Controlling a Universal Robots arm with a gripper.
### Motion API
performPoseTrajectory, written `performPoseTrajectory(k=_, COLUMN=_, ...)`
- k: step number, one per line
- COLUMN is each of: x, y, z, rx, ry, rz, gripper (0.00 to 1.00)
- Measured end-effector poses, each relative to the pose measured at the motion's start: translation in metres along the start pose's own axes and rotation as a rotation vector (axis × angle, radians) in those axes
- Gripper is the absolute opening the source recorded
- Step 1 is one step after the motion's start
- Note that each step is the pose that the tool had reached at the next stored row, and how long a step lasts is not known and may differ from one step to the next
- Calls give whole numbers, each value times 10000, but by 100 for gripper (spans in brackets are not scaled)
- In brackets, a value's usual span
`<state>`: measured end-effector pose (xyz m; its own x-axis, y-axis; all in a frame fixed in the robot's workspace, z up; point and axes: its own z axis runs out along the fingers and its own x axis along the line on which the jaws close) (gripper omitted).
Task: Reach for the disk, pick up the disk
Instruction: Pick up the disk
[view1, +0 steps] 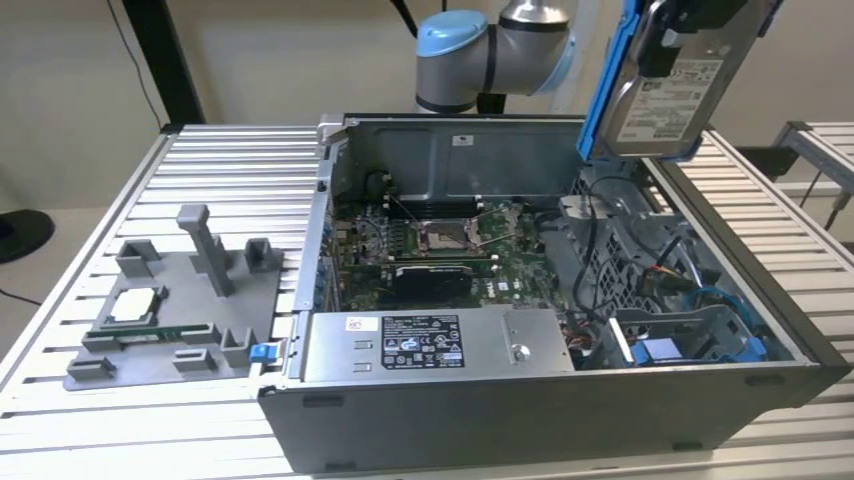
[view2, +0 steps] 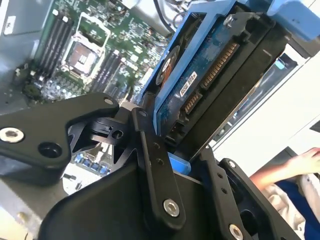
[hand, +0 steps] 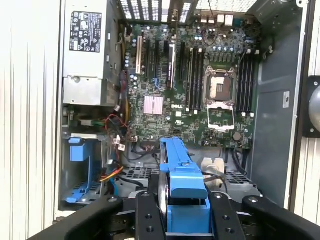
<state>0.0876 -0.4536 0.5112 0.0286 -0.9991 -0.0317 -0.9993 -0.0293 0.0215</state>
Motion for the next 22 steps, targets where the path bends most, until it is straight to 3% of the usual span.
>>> performPoseTrajectory(k=22, x=529, y=21, z=9, rx=1, ry=-1, rz=4, gripper=0)
